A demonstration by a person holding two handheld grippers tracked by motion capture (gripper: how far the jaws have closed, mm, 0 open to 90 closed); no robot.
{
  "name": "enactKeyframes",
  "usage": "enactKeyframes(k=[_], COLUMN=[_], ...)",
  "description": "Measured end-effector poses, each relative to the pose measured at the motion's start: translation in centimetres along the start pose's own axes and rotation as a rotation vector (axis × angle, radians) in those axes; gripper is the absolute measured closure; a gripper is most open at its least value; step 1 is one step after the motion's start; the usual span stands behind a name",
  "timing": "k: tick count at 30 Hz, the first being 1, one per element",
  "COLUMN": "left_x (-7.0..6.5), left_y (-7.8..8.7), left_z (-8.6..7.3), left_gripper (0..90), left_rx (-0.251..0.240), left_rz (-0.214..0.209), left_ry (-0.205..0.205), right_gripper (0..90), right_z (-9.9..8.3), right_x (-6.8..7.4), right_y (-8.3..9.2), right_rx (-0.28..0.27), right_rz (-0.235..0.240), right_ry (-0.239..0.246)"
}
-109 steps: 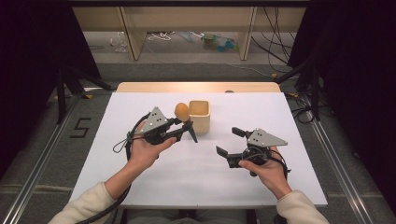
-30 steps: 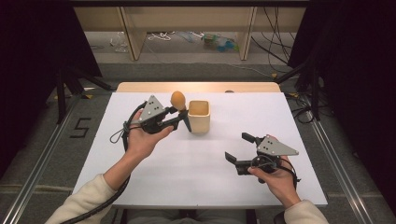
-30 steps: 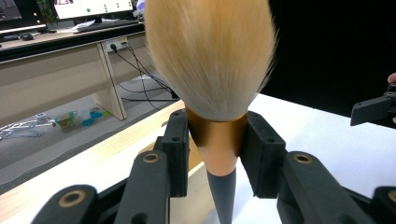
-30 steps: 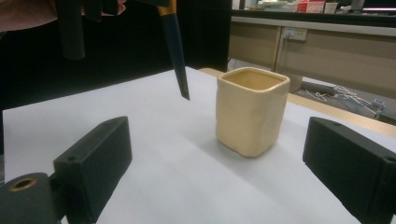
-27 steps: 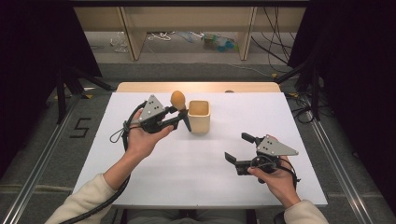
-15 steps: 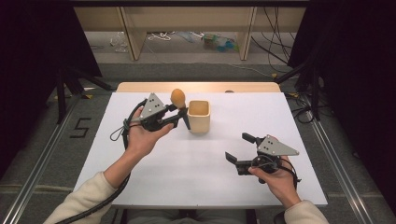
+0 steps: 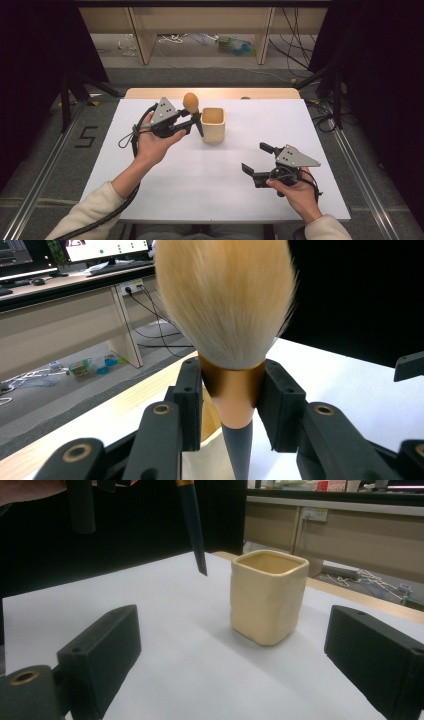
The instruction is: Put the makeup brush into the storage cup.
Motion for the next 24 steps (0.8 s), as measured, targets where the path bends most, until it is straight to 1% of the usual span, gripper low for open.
enactKeyframes(k=[9, 12, 13, 19, 22, 24], left_x=[0.2, 0.2, 0.4, 0.5, 0.6, 0.6], left_y=[-0.1, -0.1, -0.2, -0.2, -0.2, -0.3], left_z=[0.6, 0.8, 0.9, 1.1, 1.2, 1.2], left_gripper=[64.8, 64.8, 64.9, 64.8, 64.9, 64.9], left_rx=[-0.002, -0.009, -0.014, -0.008, -0.009, -0.011], left_rz=[0.003, 0.003, 0.003, 0.006, 0.014, 0.008], left_ry=[-0.016, -0.014, -0.033, -0.035, -0.042, -0.033], right_gripper=[8.7, 8.7, 8.7, 8.7, 8.8, 8.7], right_z=[0.0, 0.0, 0.0, 0.0, 0.0, 0.0], right_x=[0.0, 0.0, 0.0, 0.0, 0.0, 0.0], right_y=[0.0, 0.0, 0.0, 0.0, 0.0, 0.0], right_rx=[0.000, 0.000, -0.002, 0.002, 0.001, 0.003], right_rz=[0.001, 0.001, 0.000, 0.001, 0.003, 0.002], right_ry=[0.001, 0.000, -0.001, 0.000, -0.001, -0.001])
Point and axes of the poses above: each handheld gripper's, and its own axes: y roughly backward along the jaws, z roughly out of its top, x roughly to its left, the point moved 3 cm from there along -y, roughly forward along the jaws, and after that the axes turned 2 degrees about -z, right-handed, at the moved point
